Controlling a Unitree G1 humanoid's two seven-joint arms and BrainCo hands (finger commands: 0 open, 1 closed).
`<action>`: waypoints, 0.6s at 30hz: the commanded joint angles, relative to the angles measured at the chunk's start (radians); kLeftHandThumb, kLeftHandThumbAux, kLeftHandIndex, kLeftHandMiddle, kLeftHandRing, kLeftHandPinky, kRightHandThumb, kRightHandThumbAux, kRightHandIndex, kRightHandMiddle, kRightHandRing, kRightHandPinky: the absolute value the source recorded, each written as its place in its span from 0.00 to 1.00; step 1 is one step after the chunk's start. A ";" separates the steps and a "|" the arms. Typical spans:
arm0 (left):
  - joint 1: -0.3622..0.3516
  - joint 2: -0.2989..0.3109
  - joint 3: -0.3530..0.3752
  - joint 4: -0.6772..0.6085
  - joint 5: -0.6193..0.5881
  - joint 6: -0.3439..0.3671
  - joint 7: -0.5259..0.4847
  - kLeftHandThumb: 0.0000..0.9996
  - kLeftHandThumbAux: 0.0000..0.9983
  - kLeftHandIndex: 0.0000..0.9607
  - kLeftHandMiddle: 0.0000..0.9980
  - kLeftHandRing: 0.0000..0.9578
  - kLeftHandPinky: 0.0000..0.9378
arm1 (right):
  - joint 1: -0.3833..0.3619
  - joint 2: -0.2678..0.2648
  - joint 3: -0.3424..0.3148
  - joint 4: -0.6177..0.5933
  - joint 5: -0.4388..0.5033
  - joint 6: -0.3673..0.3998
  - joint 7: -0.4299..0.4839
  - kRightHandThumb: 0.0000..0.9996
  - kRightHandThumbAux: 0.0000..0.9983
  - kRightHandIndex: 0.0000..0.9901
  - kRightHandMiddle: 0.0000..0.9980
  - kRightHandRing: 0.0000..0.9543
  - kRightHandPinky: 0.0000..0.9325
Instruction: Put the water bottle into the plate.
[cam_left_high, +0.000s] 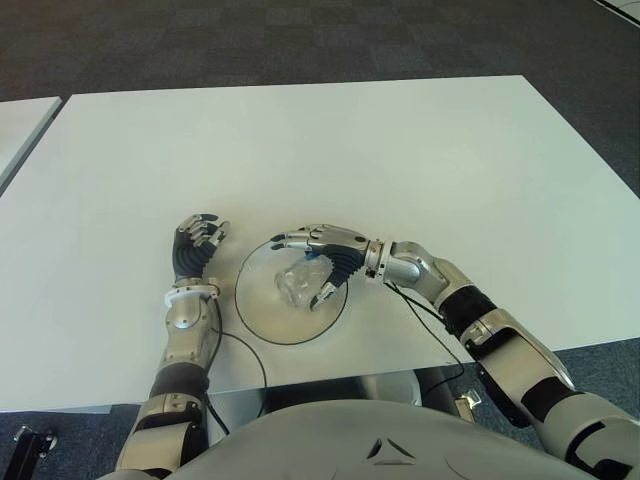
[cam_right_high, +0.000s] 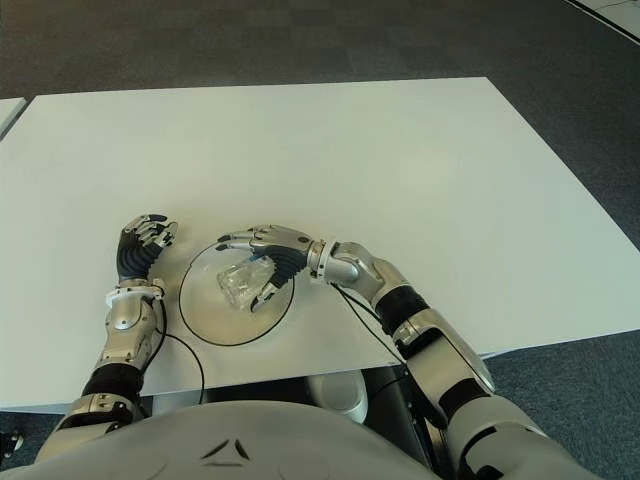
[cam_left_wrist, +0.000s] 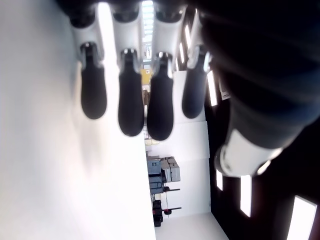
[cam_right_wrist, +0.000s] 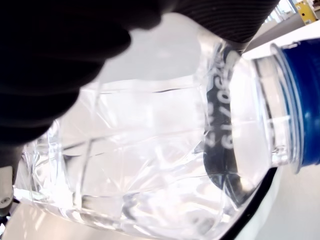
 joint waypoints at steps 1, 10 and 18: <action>0.010 -0.008 0.005 -0.003 -0.005 0.025 -0.005 0.71 0.71 0.45 0.59 0.58 0.58 | 0.012 -0.005 0.009 0.006 -0.033 -0.007 -0.028 0.00 0.45 0.00 0.00 0.00 0.00; 0.011 -0.003 -0.001 0.000 0.023 0.016 0.013 0.70 0.72 0.45 0.59 0.58 0.57 | 0.015 -0.012 0.009 -0.008 -0.069 -0.013 -0.073 0.00 0.41 0.00 0.00 0.00 0.00; 0.018 -0.010 0.000 -0.029 0.015 0.036 0.003 0.70 0.72 0.45 0.59 0.59 0.59 | 0.021 -0.022 0.001 -0.038 -0.088 -0.009 -0.103 0.00 0.38 0.00 0.00 0.00 0.00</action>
